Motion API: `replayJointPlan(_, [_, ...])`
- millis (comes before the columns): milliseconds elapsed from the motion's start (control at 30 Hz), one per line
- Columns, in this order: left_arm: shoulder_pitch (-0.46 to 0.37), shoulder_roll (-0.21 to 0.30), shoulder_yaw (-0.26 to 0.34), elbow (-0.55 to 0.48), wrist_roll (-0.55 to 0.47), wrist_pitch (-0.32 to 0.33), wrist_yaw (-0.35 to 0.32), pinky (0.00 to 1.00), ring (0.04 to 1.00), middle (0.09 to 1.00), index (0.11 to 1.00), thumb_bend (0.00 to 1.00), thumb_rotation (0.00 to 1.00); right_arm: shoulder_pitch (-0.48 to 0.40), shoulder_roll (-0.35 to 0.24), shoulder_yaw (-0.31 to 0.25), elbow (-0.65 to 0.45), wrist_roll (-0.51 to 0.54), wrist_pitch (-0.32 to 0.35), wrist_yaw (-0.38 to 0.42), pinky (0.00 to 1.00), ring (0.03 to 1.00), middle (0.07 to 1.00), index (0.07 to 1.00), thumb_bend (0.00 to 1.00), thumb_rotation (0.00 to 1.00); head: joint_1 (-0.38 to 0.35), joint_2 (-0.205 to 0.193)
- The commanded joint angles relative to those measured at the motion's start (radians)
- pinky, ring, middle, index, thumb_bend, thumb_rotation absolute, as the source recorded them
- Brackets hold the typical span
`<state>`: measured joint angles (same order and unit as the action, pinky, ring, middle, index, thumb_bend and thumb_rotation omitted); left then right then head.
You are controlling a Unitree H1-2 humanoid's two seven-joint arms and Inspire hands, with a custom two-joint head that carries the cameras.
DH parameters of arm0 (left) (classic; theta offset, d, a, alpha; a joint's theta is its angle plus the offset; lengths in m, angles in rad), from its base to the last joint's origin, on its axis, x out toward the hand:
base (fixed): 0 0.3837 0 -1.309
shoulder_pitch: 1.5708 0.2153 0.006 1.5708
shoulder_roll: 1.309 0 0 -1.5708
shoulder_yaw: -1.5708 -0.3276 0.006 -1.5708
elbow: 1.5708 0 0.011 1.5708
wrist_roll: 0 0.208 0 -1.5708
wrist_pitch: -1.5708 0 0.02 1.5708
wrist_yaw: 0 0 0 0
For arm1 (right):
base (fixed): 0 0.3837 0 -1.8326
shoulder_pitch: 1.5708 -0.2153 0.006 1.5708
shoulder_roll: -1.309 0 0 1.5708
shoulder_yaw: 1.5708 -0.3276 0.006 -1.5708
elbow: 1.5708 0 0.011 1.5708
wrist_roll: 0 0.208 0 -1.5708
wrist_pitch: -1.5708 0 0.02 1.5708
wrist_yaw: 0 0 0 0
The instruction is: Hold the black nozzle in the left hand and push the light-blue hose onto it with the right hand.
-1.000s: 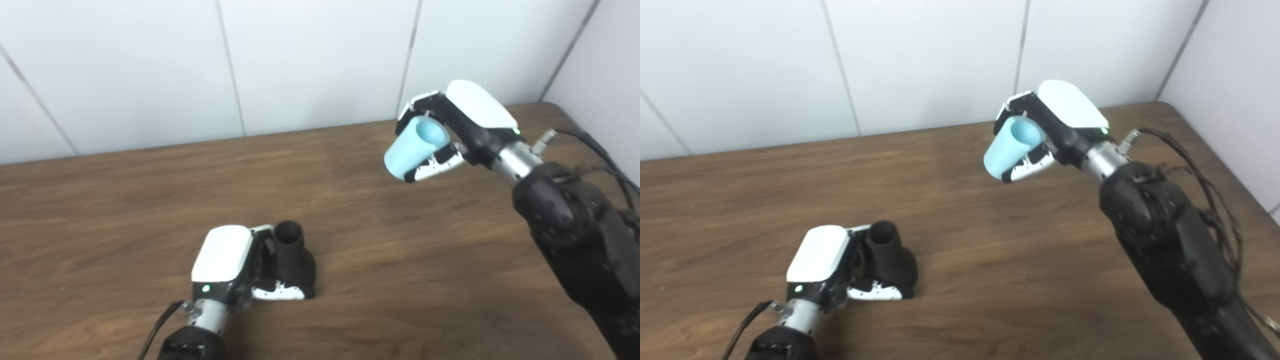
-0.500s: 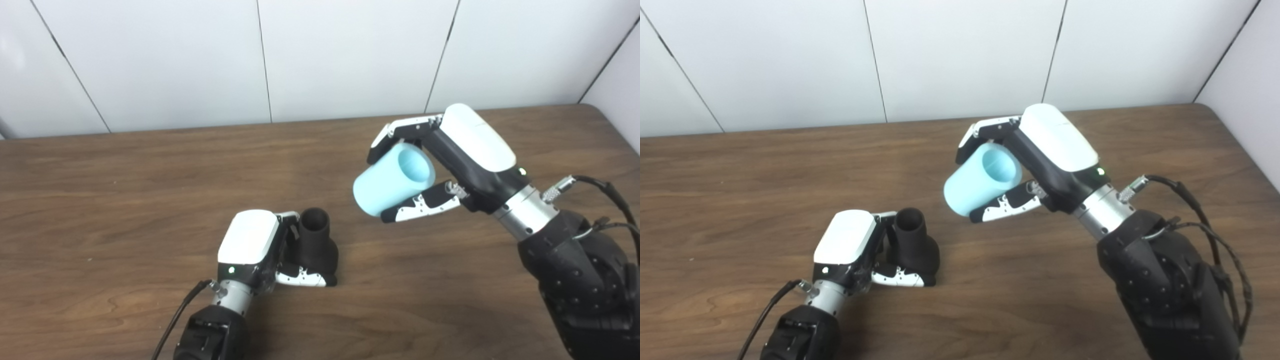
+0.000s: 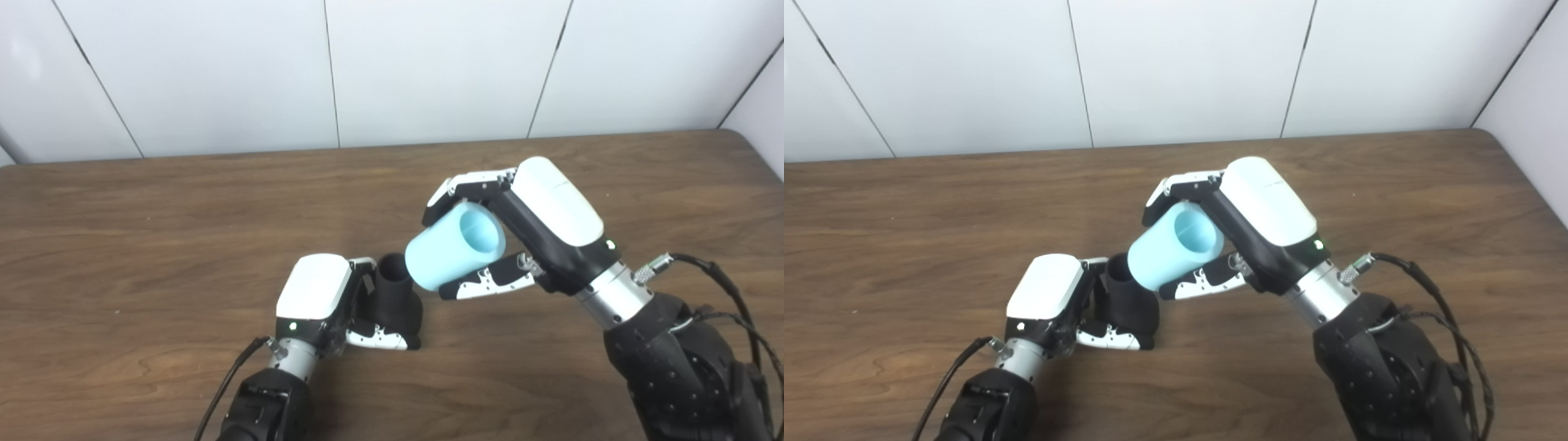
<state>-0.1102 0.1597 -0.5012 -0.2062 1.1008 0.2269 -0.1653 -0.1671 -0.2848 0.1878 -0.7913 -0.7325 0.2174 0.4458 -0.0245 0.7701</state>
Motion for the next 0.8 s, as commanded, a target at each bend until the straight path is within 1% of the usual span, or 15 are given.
replayJointPlan(0, [0.035, 0.004, -0.027, 0.028, 0.010, 0.007, -0.065, 0.28, 0.394, 0.398, 0.499, 0.52, 0.00, -0.016, 0.021, 0.001, -0.005, -0.014, -0.039, -0.022, 0.29, 0.403, 0.522, 0.522, 0.49, 0.00, -0.001, 0.001])
replayJointPlan(167, [0.037, -0.001, -0.031, 0.030, 0.011, 0.006, -0.060, 0.27, 0.388, 0.396, 0.500, 0.52, 0.00, -0.014, 0.062, 0.006, 0.009, -0.021, -0.038, -0.017, 0.29, 0.400, 0.522, 0.528, 0.49, 0.00, -0.001, 0.001])
replayJointPlan(233, [0.037, -0.003, -0.032, 0.031, 0.012, 0.007, -0.059, 0.27, 0.391, 0.396, 0.501, 0.52, 0.00, -0.016, 0.071, 0.006, 0.020, -0.017, -0.048, -0.021, 0.29, 0.401, 0.521, 0.531, 0.49, 0.00, 0.003, 0.001])
replayJointPlan(400, [0.036, -0.008, -0.036, 0.037, 0.023, 0.011, -0.056, 0.28, 0.399, 0.400, 0.504, 0.52, 0.00, -0.017, 0.083, 0.004, 0.054, -0.021, -0.084, -0.047, 0.30, 0.408, 0.524, 0.528, 0.49, 0.00, 0.016, -0.001])
replayJointPlan(600, [0.039, -0.014, -0.032, 0.040, 0.018, 0.008, -0.052, 0.29, 0.404, 0.400, 0.508, 0.52, 0.00, -0.017, 0.088, -0.003, 0.079, -0.025, -0.094, -0.058, 0.30, 0.407, 0.524, 0.535, 0.49, 0.00, 0.017, -0.004])
replayJointPlan(767, [0.039, -0.016, -0.032, 0.038, 0.019, 0.010, -0.058, 0.27, 0.387, 0.396, 0.505, 0.52, 0.00, -0.017, 0.085, -0.004, 0.093, -0.031, -0.107, -0.065, 0.30, 0.404, 0.524, 0.536, 0.49, 0.00, 0.014, -0.004])
